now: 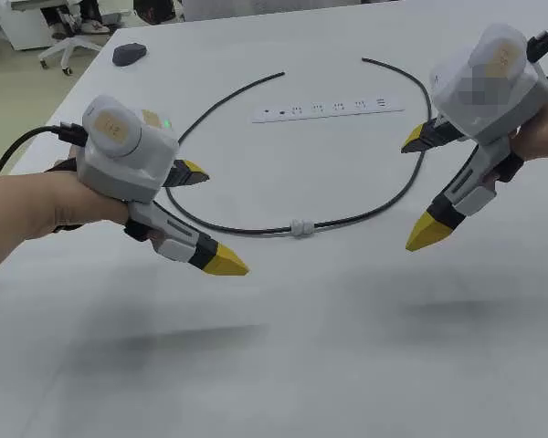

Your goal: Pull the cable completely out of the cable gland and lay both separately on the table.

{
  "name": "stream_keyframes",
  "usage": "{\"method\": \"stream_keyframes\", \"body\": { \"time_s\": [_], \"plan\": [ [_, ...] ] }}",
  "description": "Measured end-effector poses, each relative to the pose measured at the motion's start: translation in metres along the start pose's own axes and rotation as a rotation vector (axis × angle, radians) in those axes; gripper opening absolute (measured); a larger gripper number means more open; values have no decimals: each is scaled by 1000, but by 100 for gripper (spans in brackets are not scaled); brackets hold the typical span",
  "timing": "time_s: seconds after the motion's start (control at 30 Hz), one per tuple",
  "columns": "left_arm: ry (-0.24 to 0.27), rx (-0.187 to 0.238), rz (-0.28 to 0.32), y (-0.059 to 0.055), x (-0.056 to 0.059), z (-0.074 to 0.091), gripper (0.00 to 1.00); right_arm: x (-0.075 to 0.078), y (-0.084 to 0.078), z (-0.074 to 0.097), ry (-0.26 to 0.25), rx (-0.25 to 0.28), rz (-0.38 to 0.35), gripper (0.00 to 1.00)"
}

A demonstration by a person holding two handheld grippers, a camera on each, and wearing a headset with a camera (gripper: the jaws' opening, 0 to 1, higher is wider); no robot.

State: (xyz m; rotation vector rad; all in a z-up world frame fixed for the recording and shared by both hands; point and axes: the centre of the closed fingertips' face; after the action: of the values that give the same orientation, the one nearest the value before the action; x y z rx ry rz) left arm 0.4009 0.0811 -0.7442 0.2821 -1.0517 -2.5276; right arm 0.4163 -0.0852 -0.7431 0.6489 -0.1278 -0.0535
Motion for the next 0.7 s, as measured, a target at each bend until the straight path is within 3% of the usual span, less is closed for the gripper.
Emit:
{"method": "stream_keyframes", "body": {
  "time_s": [0.03,0.13,0.27,0.4,0.5,0.7],
  "plan": [
    [-3,-6,-26,-1,1,0,100,0,-1,-1,0,-4,3,99],
    [-13,-7,-7,-4,2,0,100,0,-6,-6,12,-31,8,99],
    [-22,-24,-18,-7,4,-3,100,0,-3,-6,13,-23,13,99],
    [-40,-14,-8,-6,8,-1,100,2,0,-5,13,-29,25,99],
    [-47,-27,-39,-7,9,2,100,3,8,-3,21,-10,35,99],
    [-34,-14,7,-7,3,5,100,5,10,-4,18,-8,36,99]
  ]
}}
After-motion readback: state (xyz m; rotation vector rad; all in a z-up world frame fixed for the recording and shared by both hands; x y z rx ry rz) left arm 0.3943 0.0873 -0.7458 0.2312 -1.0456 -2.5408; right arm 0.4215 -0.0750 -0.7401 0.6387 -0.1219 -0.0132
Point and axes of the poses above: the centre of the closed fingertips' face, and the gripper's own axes: z roughly backward along the fingers, x roughly to its right, y roughly out of its top, and after that the axes turned 3 degrees about z, right-handed
